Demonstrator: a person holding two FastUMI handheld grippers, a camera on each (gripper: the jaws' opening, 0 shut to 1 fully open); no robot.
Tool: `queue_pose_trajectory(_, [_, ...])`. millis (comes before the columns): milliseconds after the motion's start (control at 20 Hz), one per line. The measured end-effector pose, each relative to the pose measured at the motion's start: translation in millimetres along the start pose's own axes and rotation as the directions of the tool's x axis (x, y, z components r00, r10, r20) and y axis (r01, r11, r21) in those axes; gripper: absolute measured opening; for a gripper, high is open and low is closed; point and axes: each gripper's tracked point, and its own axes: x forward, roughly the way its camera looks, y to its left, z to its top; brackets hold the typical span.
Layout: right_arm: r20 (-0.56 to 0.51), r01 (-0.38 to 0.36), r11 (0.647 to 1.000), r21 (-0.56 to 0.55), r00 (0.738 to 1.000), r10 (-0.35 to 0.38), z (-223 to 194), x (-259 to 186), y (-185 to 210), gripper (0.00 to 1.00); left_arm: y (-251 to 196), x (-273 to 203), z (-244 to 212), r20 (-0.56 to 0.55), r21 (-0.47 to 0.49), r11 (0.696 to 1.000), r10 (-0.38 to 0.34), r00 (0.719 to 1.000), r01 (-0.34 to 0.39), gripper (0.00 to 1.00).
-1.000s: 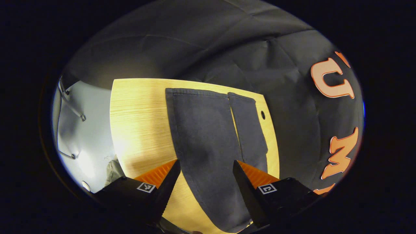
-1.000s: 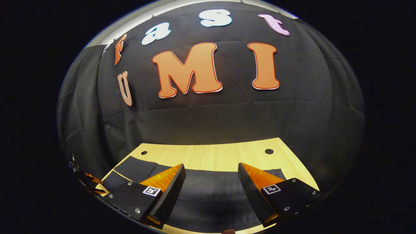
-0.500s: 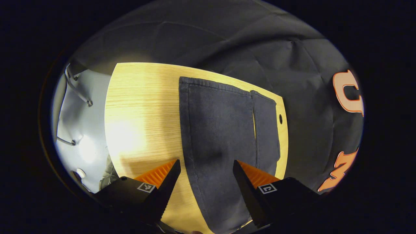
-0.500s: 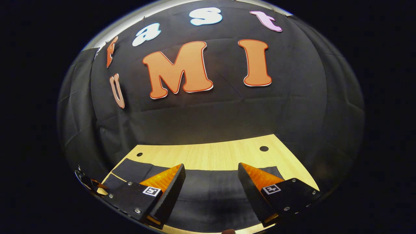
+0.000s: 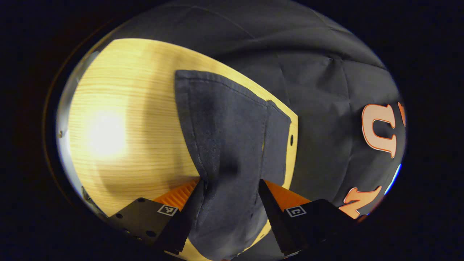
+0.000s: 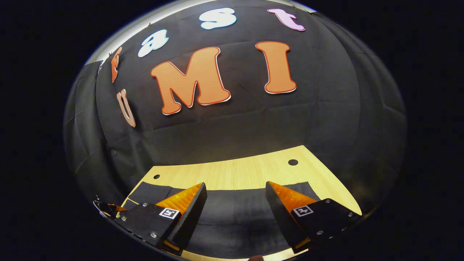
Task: Grasp the waist and the cuffs of the jeans and fold them to make the two legs overlap; first hold the waist and fold one-third of the jeans toward the cuffs, then hold the cuffs and fold the remaining one-third in the same direction to finish folding.
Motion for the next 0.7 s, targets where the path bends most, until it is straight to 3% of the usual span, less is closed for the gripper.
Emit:
queue_pose_trajectory(100, [0.001,0.017,1.000,-0.002,1.000,-0.017,-1,-6,-8,0.98,-4,11,-4,-0.005,0.036,0.999,0.010,1.000,-0.010,0.90])
queue_pose_trajectory(200, [0.005,0.038,0.999,-0.003,0.999,-0.038,-2,-13,-16,0.98,7,22,-5,0.010,0.079,0.995,0.063,0.998,-0.064,0.58])
queue_pose_trajectory(300, [-0.002,0.062,0.998,0.005,0.998,-0.062,-5,-21,-27,0.98,0,36,-8,0.011,0.060,0.998,0.036,0.999,-0.037,0.27])
queue_pose_trajectory(400, [-0.020,0.062,0.997,0.041,0.998,-0.061,-12,-28,-34,0.98,5,37,-12,-0.002,0.023,0.999,0.037,0.999,-0.037,0.19])
queue_pose_trajectory(450, [-0.036,0.059,0.996,0.061,0.998,-0.057,-16,-31,-37,0.98,7,32,-11,0.005,0.029,0.998,0.050,0.999,-0.050,0.04])
queue_pose_trajectory(600, [-0.053,0.083,0.991,0.110,0.996,-0.077,-27,-42,-60,0.98,1,23,-13,0.011,0.090,0.996,0.028,1.000,-0.029,0.01])
queue_pose_trajectory(700, [-0.101,0.076,0.972,0.224,0.993,-0.055,-41,-54,-67,0.98,-4,17,-14,0.005,0.094,0.995,0.016,1.000,-0.017,0.01])
